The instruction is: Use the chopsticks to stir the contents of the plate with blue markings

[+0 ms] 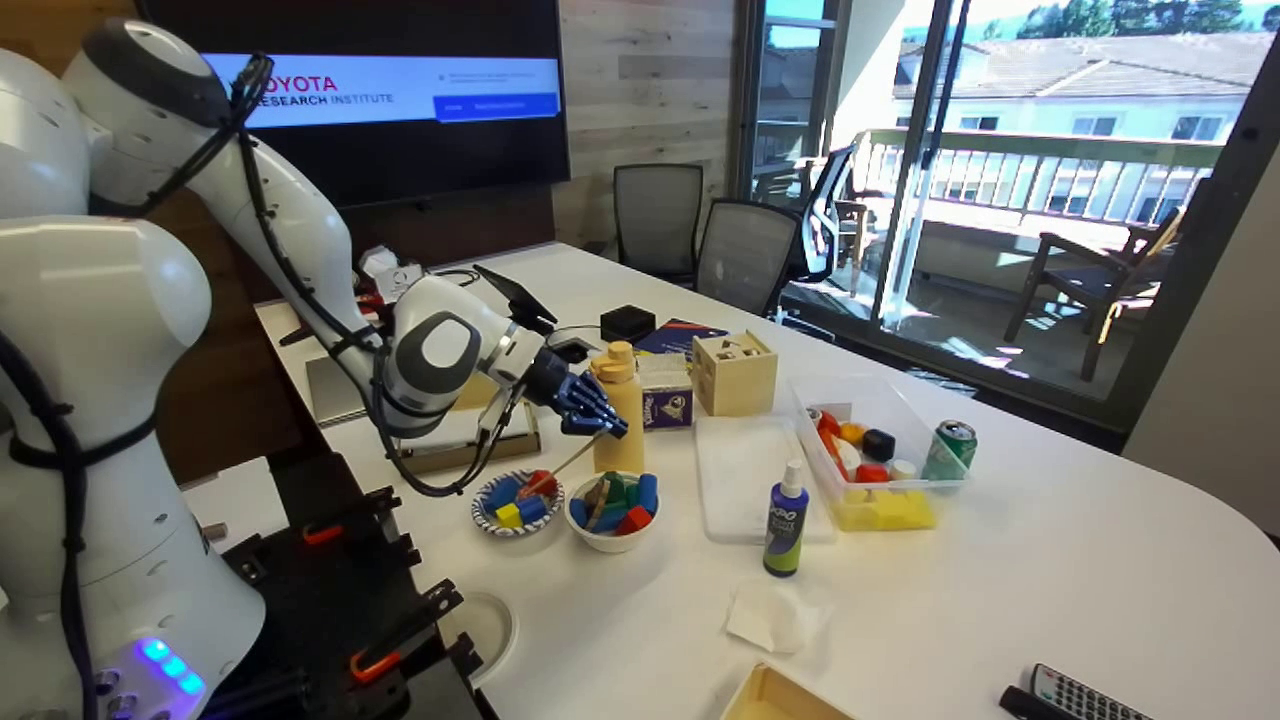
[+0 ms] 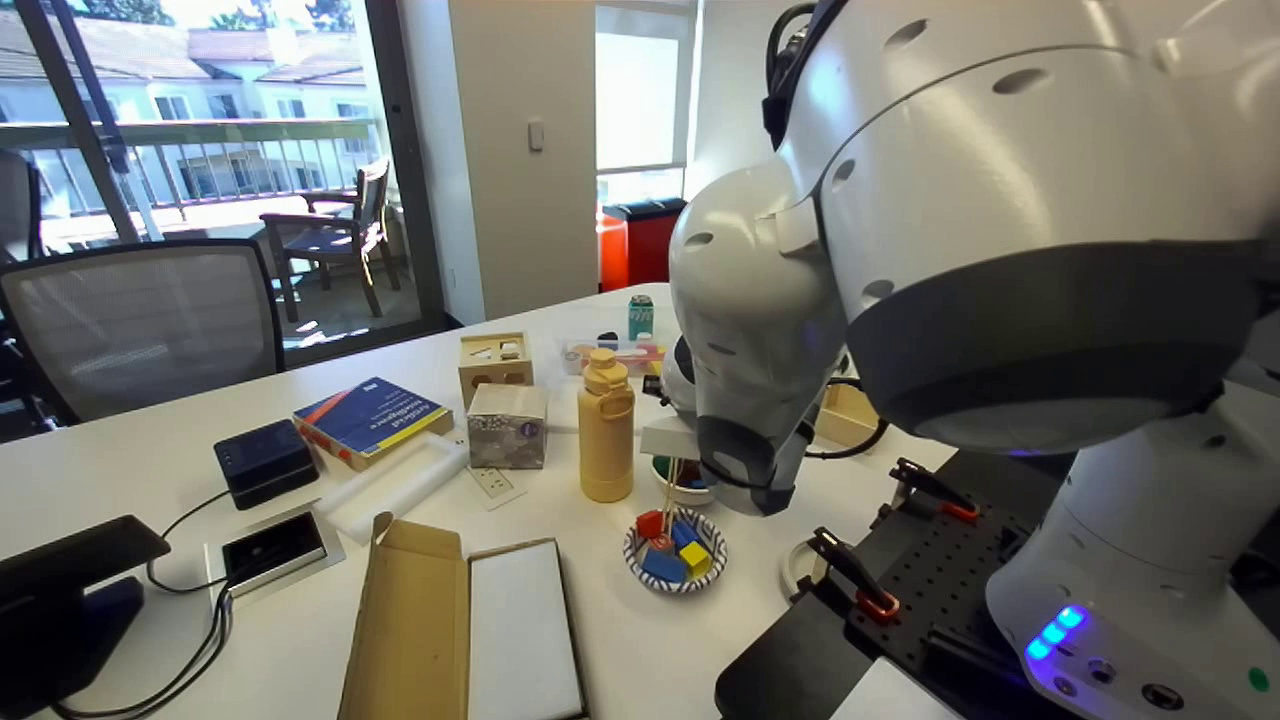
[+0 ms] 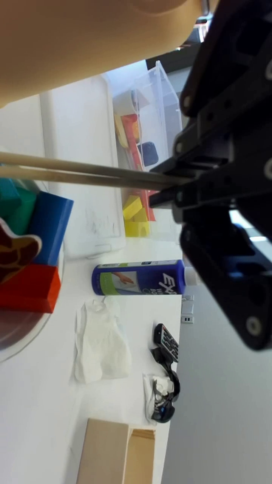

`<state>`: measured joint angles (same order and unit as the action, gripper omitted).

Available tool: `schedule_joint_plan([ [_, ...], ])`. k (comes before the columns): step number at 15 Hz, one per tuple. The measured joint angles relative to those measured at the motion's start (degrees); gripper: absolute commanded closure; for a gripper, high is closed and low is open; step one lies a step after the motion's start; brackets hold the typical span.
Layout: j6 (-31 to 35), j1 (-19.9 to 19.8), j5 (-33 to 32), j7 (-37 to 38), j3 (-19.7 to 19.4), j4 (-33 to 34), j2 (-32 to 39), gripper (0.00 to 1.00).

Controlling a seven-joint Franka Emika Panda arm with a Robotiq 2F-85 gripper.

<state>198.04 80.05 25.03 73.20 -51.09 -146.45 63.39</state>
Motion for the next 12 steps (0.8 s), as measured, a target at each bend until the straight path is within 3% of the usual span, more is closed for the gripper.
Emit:
schedule_joint_plan([
  [12, 0.0, -0.2, -4.0, 0.2, 1.8, -0.2, -0.6, 0.97],
])
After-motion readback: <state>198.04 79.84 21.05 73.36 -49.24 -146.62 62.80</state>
